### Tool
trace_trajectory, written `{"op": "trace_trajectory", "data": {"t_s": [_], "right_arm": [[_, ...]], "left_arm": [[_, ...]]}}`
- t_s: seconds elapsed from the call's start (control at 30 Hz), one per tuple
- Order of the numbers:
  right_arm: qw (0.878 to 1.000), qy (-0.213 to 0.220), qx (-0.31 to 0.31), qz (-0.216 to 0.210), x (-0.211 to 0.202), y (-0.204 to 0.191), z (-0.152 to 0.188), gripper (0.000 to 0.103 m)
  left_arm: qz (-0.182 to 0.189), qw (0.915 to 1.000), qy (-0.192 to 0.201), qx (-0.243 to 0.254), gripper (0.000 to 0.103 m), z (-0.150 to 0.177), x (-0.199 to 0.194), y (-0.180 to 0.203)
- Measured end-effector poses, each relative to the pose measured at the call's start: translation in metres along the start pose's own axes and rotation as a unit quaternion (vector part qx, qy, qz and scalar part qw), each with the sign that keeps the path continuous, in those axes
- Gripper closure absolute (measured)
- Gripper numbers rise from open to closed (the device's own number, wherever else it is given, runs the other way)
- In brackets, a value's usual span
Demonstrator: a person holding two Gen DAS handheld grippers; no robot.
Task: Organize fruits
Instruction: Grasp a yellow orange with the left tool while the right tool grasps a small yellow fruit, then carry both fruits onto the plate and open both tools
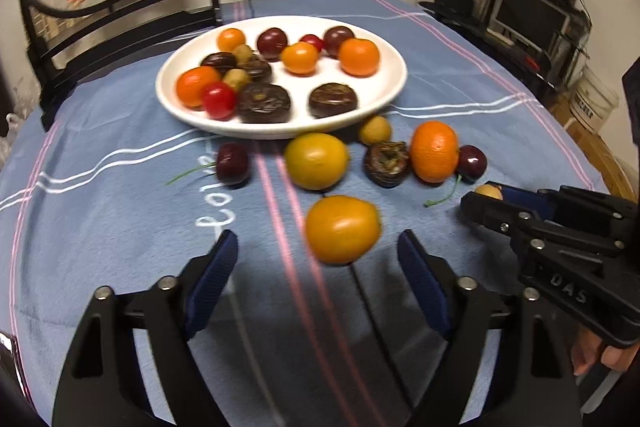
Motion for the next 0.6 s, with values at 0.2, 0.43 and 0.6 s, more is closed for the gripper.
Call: {"op": "trace_trajectory", "data": {"t_s": [0.2, 0.43, 0.6], "right_arm": [[1.000, 0.008, 0.016, -0.013, -0.005, 0.005, -0.001, 0.080], [0.997, 0.065, 0.006, -0.045, -0.031, -0.019, -0.022, 0.080], [0.995, 0.080, -0.033, -0.047, -0.033, -0.041, -0.060, 0.080]], "left_arm": [[0.017, 0.9996, -0.021, 0.005, 0.062, -0.001, 0.015, 0.012], [0.030, 0.9991, 0.010, -0.028, 0.062, -0.032, -0.014, -0.015], [0.015, 0.9978, 0.027, -0.060, 0.062, -0.079, -0.014, -0.041]]}}
Point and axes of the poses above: each gripper's, at about its wrist camera, not at the fingertips, and x roughly the way its jaws point, y to its right, z to its underside, the point moved 9 cm from there along x, roughly the way its jaws point, and after that the axes turned 9 degrees about -z, right-handed, at the moved point
